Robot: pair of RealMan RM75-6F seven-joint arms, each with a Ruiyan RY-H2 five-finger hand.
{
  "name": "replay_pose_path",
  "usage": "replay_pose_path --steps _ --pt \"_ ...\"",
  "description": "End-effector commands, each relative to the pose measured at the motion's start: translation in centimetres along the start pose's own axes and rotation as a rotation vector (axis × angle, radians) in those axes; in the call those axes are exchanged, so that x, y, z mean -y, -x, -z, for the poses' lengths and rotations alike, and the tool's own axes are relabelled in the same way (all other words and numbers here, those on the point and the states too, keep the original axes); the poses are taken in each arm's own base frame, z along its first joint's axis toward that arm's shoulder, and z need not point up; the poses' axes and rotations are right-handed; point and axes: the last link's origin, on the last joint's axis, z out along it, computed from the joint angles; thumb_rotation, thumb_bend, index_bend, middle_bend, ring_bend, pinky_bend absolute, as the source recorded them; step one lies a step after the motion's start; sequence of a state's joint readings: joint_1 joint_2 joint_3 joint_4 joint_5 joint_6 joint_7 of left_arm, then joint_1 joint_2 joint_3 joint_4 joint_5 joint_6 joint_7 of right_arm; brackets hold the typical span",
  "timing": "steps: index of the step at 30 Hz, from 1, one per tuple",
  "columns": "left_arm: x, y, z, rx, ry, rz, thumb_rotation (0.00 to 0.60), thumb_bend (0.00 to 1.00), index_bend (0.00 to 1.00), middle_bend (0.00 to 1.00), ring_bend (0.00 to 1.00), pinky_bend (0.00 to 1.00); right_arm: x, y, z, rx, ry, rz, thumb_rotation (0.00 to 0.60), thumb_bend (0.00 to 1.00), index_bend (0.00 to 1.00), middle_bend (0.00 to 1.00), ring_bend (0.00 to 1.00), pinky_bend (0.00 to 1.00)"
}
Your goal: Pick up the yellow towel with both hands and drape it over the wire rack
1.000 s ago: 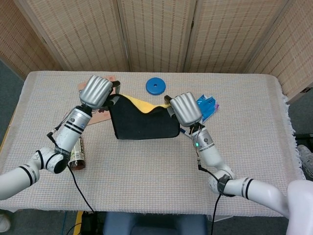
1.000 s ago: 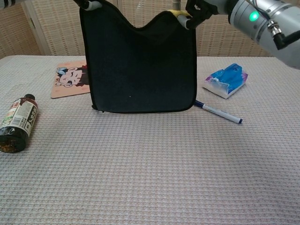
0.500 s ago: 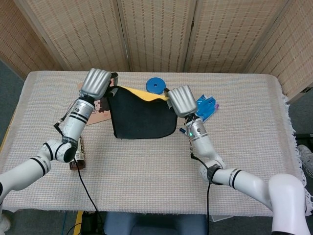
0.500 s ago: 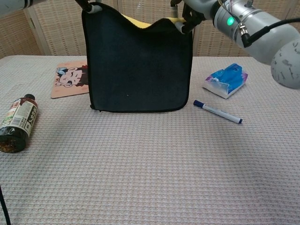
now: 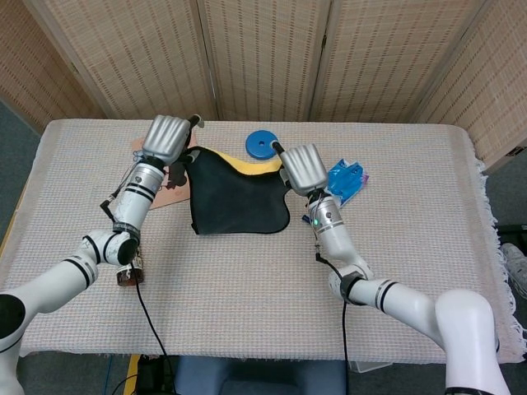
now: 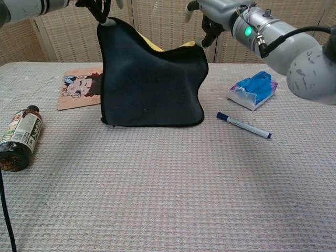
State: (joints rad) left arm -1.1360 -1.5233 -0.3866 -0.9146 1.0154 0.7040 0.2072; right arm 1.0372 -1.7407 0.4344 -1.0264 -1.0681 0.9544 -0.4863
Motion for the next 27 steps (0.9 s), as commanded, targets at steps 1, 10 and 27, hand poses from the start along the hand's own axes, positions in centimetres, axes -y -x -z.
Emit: replay_pose_path --steps 1,10,27 --pt "-0.1 0.1 -0.2 -0.003 -0.008 0.002 0.6 0.19 0.15 0.41 0.39 0.77 0.0 -0.1 -0.2 0.006 0.004 0.009 0.6 0.32 0.08 0.88 1.0 1.0" --pt "0.4 -0.2 -0.6 -0.029 -0.07 0.044 0.6 0.0 0.0 0.02 0.01 0.32 -0.5 -0.1 0.4 0.012 0.01 0.01 0.6 0.26 0.03 0.87 1.0 1.0" --pt "3.9 1.2 6.2 -0.006 -0.136 0.208 0.6 0.0 0.1 0.04 0.0 0.29 -5.2 -1.9 6.3 0.019 -0.049 0.044 0.6 0.37 0.16 0.8 0.98 1.0"
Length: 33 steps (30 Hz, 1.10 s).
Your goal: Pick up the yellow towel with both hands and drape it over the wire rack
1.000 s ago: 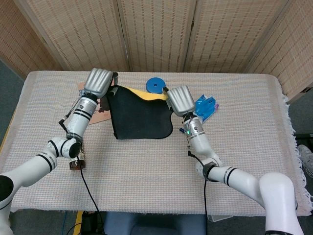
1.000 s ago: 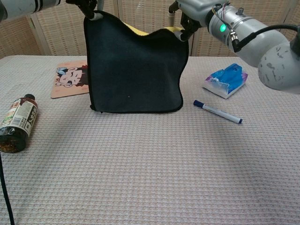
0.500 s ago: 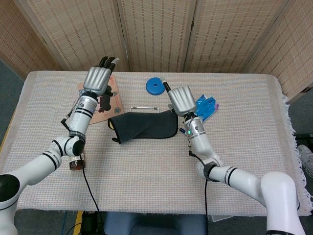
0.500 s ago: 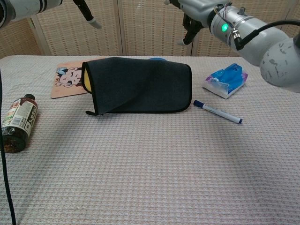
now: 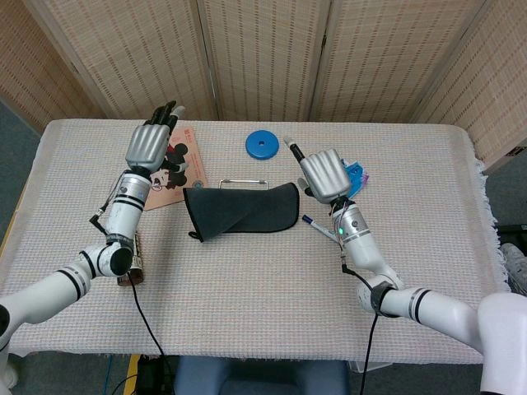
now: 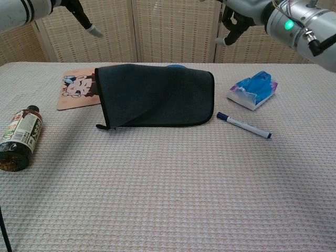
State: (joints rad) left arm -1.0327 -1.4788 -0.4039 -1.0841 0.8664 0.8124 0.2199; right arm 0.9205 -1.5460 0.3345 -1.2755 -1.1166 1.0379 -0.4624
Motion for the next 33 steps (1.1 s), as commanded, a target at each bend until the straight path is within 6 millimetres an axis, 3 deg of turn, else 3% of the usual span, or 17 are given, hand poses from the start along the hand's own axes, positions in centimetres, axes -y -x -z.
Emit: replay_pose_path --steps 1,3,6,14,20,25,33 --pt "2.2 -0.2 3.5 -0.003 -0.016 0.025 0.6 0.0 0.1 0.04 0.0 0.29 -1.7 -0.2 2.7 0.034 -0.02 0.021 0.6 0.38 0.16 0.79 0.97 1.0" --pt "2.7 0.0 5.6 -0.003 -0.005 0.017 0.6 0.0 0.1 0.05 0.0 0.29 -2.5 -0.4 4.5 0.054 -0.025 0.018 0.6 0.39 0.18 0.73 0.88 0.98" --pt "3.5 0.1 8.9 -0.03 0.001 0.005 0.6 0.0 0.1 0.05 0.0 0.29 -3.7 -0.8 7.1 0.067 -0.019 -0.002 0.6 0.41 0.18 0.62 0.66 0.82" --pt "6.6 0.1 17.4 -0.036 -0.072 0.007 0.6 0.0 0.1 0.05 0.0 0.29 -6.7 -2.3 14.4 0.049 -0.005 -0.049 0.6 0.42 0.18 0.46 0.38 0.52" --pt "10.0 -0.3 24.0 -0.054 -0.179 -0.013 0.6 0.0 0.1 0.06 0.0 0.29 -9.5 -2.6 20.5 0.038 0.069 -0.037 0.6 0.42 0.18 0.41 0.34 0.49" --pt "12.1 0.0 28.6 -0.06 -0.24 -0.008 0.6 0.0 0.13 0.07 0.0 0.29 -11.1 -2.3 24.2 0.045 0.145 -0.065 0.6 0.42 0.18 0.41 0.34 0.49" --pt "13.0 1.2 34.3 -0.072 -0.29 -0.022 0.6 0.0 0.16 0.09 0.0 0.28 -11.8 -1.1 28.8 0.106 0.238 -0.111 0.6 0.42 0.18 0.39 0.34 0.46"
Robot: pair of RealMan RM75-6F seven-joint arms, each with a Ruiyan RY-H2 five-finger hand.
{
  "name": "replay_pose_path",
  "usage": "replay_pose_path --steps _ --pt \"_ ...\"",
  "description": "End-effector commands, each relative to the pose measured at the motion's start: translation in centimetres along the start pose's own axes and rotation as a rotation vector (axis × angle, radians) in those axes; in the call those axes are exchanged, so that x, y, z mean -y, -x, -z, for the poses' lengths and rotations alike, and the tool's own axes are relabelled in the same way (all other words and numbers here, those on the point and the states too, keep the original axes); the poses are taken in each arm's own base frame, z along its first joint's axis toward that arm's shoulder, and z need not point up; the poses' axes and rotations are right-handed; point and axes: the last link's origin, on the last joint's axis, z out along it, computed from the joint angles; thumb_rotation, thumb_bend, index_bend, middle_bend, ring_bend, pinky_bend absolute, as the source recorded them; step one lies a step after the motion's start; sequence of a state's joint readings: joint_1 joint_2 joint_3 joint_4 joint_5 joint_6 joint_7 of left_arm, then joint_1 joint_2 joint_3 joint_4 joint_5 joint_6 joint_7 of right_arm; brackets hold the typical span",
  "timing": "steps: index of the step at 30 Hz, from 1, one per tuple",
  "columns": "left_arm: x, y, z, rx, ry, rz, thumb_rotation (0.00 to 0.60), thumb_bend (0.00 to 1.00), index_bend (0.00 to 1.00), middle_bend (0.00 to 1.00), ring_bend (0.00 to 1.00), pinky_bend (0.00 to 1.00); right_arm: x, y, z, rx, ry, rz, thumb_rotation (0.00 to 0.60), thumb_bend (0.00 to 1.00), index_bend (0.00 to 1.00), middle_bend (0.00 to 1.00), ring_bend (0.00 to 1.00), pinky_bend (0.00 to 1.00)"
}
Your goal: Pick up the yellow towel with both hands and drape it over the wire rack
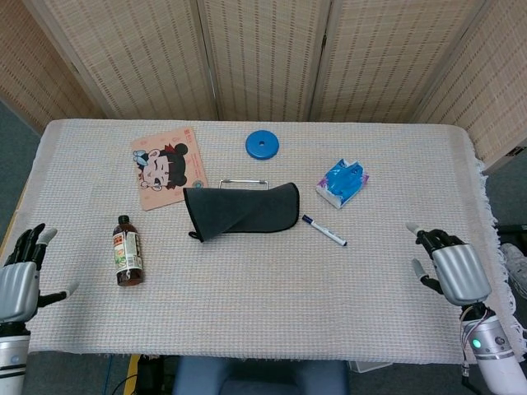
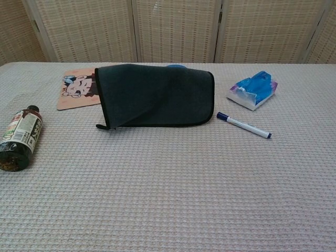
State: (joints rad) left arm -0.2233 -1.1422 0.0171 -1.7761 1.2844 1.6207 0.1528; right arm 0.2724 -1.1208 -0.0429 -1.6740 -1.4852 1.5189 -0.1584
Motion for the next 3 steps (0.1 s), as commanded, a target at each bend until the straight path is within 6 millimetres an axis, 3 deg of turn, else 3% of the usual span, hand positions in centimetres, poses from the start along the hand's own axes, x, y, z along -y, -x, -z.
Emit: replay_pose_path --steps 1,3 --pt "0.62 0.66 2.14 0.0 -0.012 -0.006 0.6 0.0 0.16 0.09 0.0 0.28 -0.58 0.49 1.62 0.018 0.042 -0.023 0.6 0.42 0.18 0.39 0.33 0.46" --pt "0.71 0.89 2.86 0.005 -0.017 -0.015 0.6 0.0 0.16 0.09 0.0 0.28 -0.87 0.61 2.28 0.014 0.066 -0.042 0.6 0.42 0.18 0.39 0.33 0.46"
